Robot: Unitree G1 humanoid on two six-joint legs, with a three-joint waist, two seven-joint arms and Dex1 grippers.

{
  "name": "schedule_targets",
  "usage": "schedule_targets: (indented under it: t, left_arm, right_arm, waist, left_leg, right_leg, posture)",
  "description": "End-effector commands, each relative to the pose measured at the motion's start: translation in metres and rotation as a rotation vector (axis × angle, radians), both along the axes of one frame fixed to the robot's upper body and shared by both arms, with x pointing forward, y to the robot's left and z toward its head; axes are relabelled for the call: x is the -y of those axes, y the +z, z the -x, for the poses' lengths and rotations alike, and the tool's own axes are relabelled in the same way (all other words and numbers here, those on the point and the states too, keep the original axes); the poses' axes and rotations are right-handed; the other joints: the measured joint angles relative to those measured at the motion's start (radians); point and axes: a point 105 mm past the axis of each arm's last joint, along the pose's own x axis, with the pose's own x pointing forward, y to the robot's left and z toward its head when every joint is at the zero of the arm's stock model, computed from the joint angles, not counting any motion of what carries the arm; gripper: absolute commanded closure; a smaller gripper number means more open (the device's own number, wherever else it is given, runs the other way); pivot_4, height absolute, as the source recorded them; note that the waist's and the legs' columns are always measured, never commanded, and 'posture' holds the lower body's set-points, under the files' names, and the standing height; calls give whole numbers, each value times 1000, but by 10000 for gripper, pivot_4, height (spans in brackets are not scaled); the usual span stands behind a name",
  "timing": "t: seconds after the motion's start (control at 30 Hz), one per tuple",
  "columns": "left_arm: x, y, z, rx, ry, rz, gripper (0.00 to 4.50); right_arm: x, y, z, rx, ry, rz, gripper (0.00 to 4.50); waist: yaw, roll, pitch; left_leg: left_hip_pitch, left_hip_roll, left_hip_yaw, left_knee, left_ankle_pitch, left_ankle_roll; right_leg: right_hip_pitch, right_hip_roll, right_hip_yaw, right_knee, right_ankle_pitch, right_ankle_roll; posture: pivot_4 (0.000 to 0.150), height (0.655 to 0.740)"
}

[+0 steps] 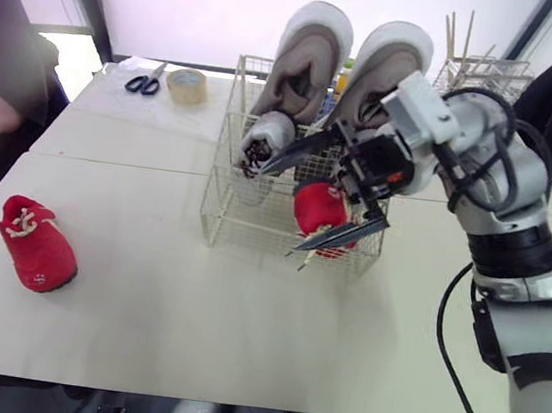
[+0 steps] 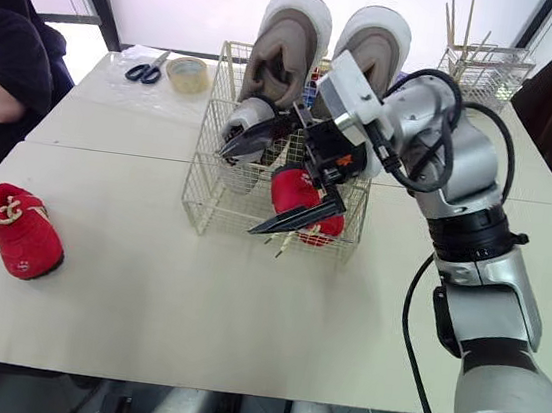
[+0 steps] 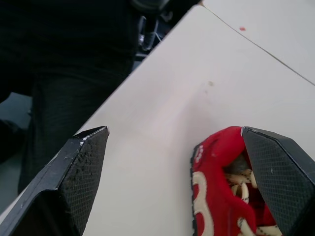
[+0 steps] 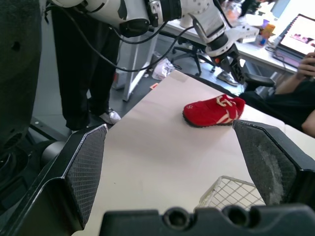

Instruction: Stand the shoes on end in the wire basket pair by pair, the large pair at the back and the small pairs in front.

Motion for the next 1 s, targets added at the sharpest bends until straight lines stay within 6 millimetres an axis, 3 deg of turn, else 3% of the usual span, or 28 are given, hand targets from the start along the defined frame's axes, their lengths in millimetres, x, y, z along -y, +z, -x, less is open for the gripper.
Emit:
schedule_targets:
  t: [0.03,0.37,0.47,0.67,0.7,0.77,0.87,0.97,1.0]
  left_arm:
    - [0,-7,-11,-9,-14,-4,0]
    - [11,-47,-14,-126,-59,32,0]
    - [10,-56,-15,-139,-51,37,8432]
    - [7,-49,-23,-119,-45,8,38222]
    - [6,-42,-26,-94,-43,-1,43707]
    - [8,-18,-36,-7,-67,-41,44486]
    - [28,37,-53,213,-162,-145,44486]
    - [87,119,-65,576,-350,-322,44486]
    - [108,137,-65,674,-405,-337,44486]
  right_arm:
    - [4,12,4,47,-25,-22,102]
    - [10,13,6,56,-82,-20,102]
    - [10,13,7,57,-92,-21,0]
    - [11,13,5,70,-112,-19,0]
    - [11,13,4,72,-118,-19,0]
    - [13,13,3,73,-131,-19,0]
    - [16,14,2,69,-160,-23,0]
    - [25,17,-2,37,-232,-44,0]
    - [29,18,-3,26,-262,-52,0]
  waist:
    - [-2,0,0]
    - [-5,0,0]
    - [-5,0,0]
    - [-7,-1,0]
    - [-8,-1,0]
    - [-5,-1,0]
    - [-1,-4,0]
    - [15,-7,0]
    - [21,-7,0]
  left_leg:
    - [0,0,0,0,0,0]
    - [0,0,0,-1,0,0]
    - [0,0,0,-1,0,0]
    - [0,0,0,-1,0,0]
    - [0,0,0,-1,0,0]
    - [0,0,0,-1,0,0]
    - [0,0,0,0,0,0]
    - [-1,0,-1,0,0,0]
    - [-2,-1,-1,2,0,0]
  right_leg:
    - [0,0,0,0,0,0]
    - [-1,-1,0,1,0,0]
    - [0,-1,0,0,0,0]
    - [0,-1,0,1,0,0]
    - [-1,-1,0,1,0,0]
    - [-1,-1,-1,1,0,0]
    - [0,-1,-1,1,0,0]
    - [1,-2,-1,-1,0,0]
    - [1,-2,-1,-2,0,0]
  posture:
    - [1500,7400]
    - [1500,7400]
    - [1500,7400]
    - [1500,7400]
    - [1500,7400]
    - [1500,7400]
    - [1500,7400]
    - [1500,7400]
    - [1500,7400]
